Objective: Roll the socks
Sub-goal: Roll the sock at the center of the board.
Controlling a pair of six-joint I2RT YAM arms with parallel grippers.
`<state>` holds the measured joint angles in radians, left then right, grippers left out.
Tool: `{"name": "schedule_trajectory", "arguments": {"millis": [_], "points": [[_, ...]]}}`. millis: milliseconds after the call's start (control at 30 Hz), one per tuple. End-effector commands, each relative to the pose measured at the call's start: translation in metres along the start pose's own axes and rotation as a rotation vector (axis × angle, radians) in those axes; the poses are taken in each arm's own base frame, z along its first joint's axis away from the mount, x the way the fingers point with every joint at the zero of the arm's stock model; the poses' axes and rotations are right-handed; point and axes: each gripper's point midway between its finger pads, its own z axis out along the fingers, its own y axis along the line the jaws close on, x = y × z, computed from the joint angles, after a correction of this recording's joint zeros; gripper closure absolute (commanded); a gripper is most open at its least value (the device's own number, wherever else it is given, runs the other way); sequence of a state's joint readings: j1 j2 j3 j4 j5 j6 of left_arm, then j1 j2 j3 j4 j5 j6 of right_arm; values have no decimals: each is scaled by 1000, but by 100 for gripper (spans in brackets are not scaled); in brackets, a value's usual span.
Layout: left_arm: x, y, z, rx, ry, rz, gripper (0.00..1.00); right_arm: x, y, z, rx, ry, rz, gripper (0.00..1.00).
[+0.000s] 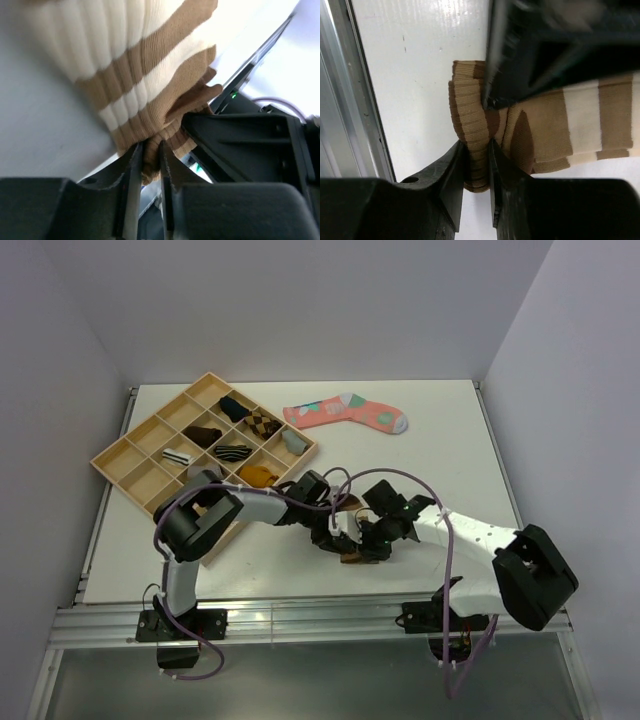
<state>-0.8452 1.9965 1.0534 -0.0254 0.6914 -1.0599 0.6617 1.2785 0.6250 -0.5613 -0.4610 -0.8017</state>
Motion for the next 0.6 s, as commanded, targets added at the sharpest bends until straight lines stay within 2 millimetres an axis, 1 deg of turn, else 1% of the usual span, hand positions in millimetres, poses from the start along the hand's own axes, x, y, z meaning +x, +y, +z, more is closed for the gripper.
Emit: {"name": "schedule_trajectory", "arguments": {"millis": [0, 33, 67, 100, 133, 167, 200, 233, 267, 300, 333, 367, 400, 433, 467, 500, 533, 567], "points": [[-25, -22, -16, 98, -189, 3, 75, 0, -4, -3, -34, -10, 76, 78], [-21, -14, -17, 105, -197, -16, 75, 2, -5, -3, -49, -2, 96, 78], [-26, -16, -20, 111, -236, -27, 75, 5, -2, -5, -76, 7, 119, 78], [-29, -20, -22, 132, -260, -10, 75, 2, -10, -10, -72, -5, 130, 78], [-30, -15, -22, 124, -278, -14, 76, 3, -8, -9, -113, -6, 156, 78], [-34, -16, -25, 129, -316, -18, 76, 6, -3, -11, -151, 10, 187, 79], [-35, -15, -27, 154, -345, -6, 76, 2, -13, -17, -150, -3, 199, 79], [-36, -16, -29, 162, -367, -2, 76, 3, -11, -15, -196, -1, 231, 79], [-40, -19, -35, 176, -413, 8, 76, 0, -12, -21, -223, 1, 240, 80], [-39, -13, -37, 172, -435, 9, 76, 0, -16, -23, -238, -11, 273, 80], [-43, -18, -42, 201, -473, 31, 75, 2, -16, -22, -272, -11, 308, 80], [-44, -22, -48, 216, -509, 56, 75, 0, -21, -27, -284, -9, 325, 80], [-50, -21, -53, 213, -559, 64, 75, 1, -23, -28, -304, 1, 349, 80], [-48, -15, -54, 204, -576, 72, 73, 6, -24, -24, -335, 17, 391, 80], [-50, -21, -58, 216, -604, 128, 73, 4, -27, -27, -352, 27, 413, 80], [-53, -20, -60, 203, -641, 151, 73, 9, -28, -22, -382, 47, 449, 80], [-55, -19, -62, 186, -668, 196, 72, 10, -26, -22, -403, 63, 473, 80], [-56, -23, -63, 189, -692, 233, 71, 8, -31, -21, -409, 65, 482, 80]]}}
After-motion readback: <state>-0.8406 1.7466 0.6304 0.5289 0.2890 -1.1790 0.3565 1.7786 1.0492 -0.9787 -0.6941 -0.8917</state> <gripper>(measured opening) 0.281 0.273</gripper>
